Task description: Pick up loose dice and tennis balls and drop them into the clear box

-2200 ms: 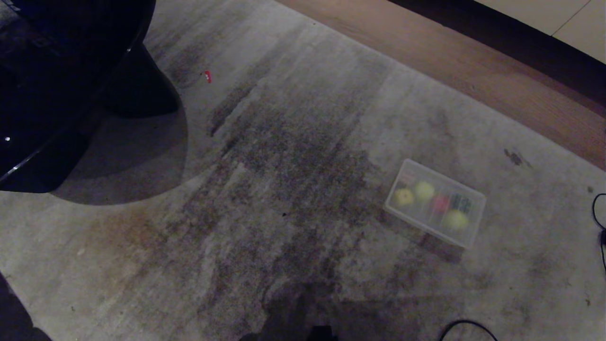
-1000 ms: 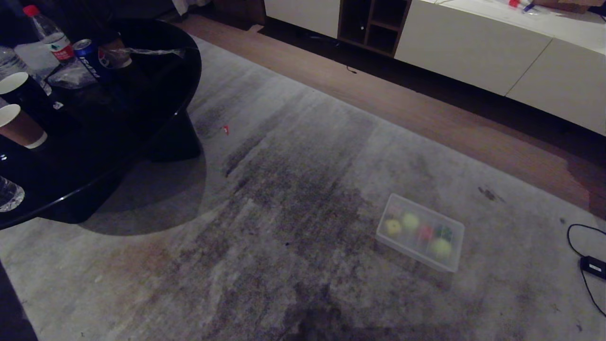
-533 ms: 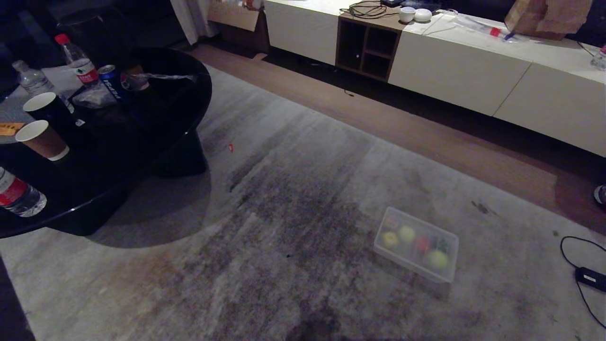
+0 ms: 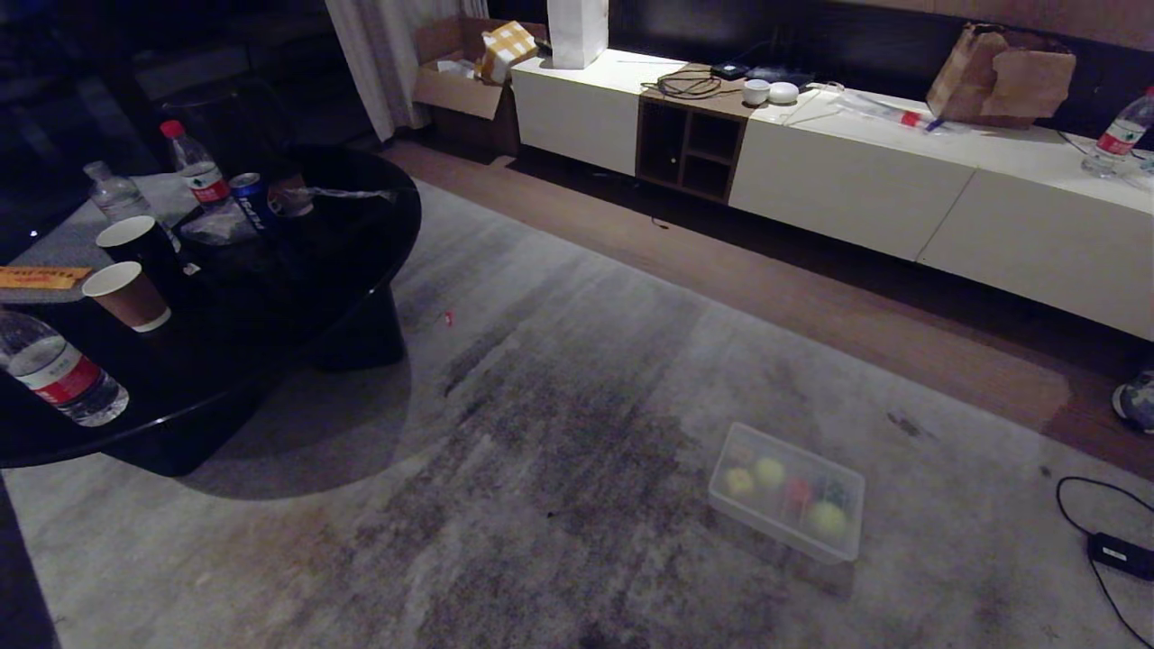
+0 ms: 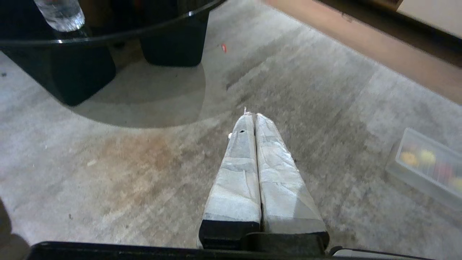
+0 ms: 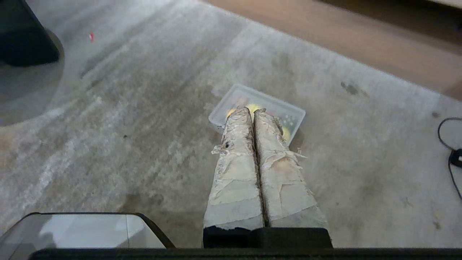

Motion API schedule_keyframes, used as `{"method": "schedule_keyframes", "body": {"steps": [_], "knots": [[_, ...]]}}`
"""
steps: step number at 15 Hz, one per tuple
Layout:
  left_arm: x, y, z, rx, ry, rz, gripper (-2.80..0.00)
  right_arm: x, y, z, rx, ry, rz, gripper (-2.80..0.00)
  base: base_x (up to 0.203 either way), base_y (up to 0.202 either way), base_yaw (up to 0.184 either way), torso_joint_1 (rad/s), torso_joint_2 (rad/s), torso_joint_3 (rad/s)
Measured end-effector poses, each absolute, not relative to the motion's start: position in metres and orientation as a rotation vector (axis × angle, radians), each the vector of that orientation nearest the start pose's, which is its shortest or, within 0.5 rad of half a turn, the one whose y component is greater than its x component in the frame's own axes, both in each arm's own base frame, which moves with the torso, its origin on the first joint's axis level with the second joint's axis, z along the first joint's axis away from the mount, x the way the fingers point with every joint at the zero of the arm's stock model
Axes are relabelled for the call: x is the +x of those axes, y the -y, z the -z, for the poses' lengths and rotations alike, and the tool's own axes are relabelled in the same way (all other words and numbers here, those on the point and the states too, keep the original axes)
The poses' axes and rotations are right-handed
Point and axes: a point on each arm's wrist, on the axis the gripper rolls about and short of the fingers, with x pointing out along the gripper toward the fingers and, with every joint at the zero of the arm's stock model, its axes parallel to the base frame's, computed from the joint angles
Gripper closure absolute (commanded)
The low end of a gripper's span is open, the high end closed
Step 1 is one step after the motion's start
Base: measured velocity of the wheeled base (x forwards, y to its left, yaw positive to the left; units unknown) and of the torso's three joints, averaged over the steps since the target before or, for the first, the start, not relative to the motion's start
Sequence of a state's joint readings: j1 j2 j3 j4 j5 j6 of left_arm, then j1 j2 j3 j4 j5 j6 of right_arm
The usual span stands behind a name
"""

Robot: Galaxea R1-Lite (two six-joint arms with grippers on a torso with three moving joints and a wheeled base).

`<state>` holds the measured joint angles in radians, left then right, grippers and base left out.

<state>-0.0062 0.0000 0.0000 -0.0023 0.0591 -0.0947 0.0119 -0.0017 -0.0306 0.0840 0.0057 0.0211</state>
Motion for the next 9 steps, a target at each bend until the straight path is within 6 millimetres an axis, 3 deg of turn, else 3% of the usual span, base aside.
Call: {"method": "schedule_keyframes", "body": {"steps": [9], "knots": [[-0.0228, -0.0015, -0.0758, -0.096, 0.005, -0.053, 0.0, -0.0255, 0.0002, -0.0752, 0.023, -0.052, -0.017, 0.0, 0.0, 0.0, 0.0, 0.002, 0.0, 0.2]]}}
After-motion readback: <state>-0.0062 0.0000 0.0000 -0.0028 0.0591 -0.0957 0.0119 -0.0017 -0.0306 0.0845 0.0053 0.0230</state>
